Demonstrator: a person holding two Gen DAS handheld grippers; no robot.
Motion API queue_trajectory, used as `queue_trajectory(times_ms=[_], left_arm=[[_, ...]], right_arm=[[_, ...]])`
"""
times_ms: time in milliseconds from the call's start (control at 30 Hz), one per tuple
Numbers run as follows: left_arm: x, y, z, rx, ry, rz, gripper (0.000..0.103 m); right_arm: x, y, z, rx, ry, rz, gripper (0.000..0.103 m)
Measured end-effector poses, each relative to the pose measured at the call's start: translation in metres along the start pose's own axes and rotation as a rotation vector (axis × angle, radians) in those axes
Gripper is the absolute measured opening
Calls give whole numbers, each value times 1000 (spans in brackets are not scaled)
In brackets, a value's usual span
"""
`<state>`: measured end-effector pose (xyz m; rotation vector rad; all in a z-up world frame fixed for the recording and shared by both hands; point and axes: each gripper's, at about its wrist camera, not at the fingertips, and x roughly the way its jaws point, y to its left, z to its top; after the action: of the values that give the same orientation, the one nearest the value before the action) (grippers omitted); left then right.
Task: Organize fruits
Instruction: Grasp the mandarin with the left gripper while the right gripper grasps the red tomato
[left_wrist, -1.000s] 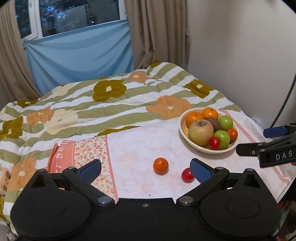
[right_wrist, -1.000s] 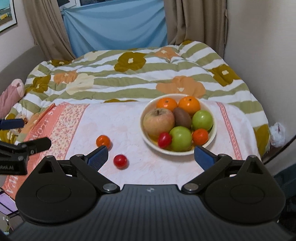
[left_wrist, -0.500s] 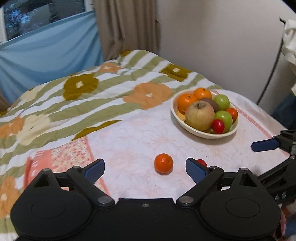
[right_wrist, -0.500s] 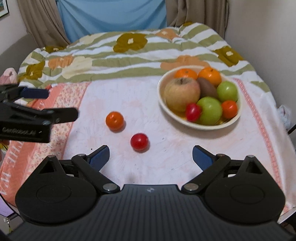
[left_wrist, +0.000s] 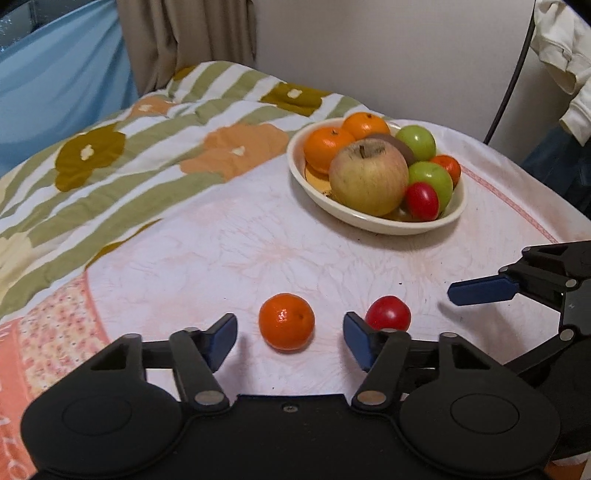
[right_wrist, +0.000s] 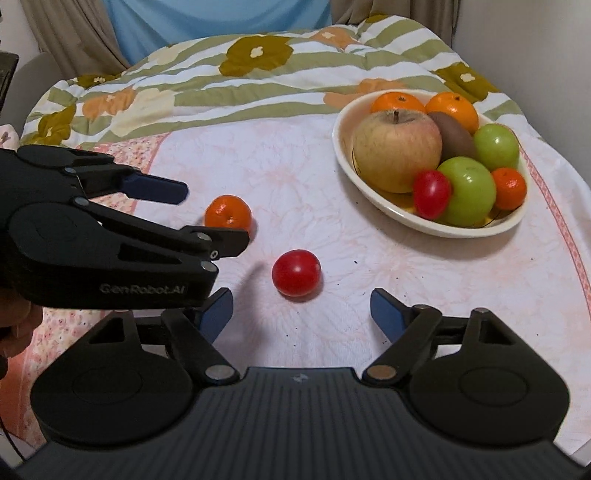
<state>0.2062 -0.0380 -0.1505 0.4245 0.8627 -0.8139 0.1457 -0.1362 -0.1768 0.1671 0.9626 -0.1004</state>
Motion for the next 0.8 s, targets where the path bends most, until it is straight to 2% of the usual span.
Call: queue_trajectory(times_ms=[100,167,233,467,700,800], left_arm=[[9,2,1,0,11,-10,60],[15,3,1,0,20,-16,53],[20,3,1,3,32,-12,40],[19,7,-1,-5,31,-25,40],[11,13,-4,-13,25,3,40],[6,19,-6,-31,21,19,40]], right_arm=[[5,-1,1,1,8,2,86],[7,0,2,-4,13,2,81],[9,1,2,-7,14,0,79],[13,5,2,-34,19,-7,74],[18,6,5,-45,22,-11,73],[22,7,7,-52,28,-7,67]])
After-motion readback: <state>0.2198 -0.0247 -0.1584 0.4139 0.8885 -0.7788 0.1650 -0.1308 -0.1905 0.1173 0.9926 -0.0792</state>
